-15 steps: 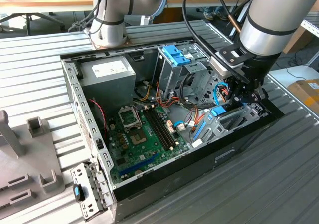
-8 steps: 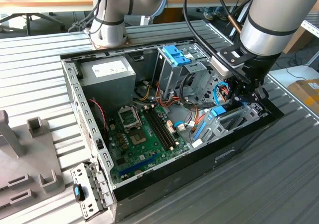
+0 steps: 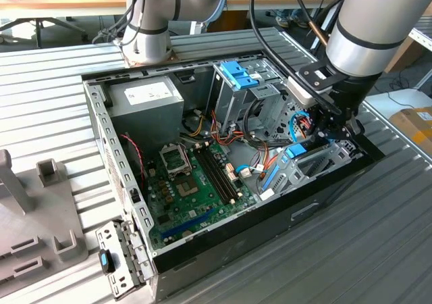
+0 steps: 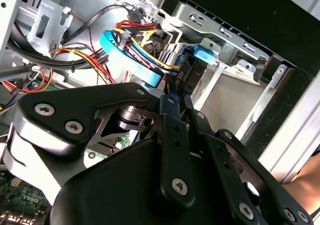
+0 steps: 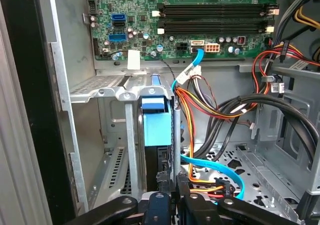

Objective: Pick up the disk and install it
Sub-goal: 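Insert the disk into the insertion slot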

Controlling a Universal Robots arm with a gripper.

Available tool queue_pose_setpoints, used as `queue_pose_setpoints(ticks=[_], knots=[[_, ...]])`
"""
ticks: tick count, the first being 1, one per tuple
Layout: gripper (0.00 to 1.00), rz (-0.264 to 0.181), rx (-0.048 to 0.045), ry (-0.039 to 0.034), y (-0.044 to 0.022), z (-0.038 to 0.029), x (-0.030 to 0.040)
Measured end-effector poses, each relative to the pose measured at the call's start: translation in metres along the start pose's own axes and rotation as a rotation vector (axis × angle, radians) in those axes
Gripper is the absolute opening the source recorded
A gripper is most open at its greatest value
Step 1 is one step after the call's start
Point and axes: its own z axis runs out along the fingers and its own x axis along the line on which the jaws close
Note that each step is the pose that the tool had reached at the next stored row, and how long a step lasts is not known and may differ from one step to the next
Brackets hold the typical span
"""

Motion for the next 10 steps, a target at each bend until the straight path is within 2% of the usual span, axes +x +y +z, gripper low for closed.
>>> queue_pose_setpoints(ticks=[10], knots=[[0.17, 0.0, 0.0, -0.0001, 0.0, -0.0001, 0.0031]])
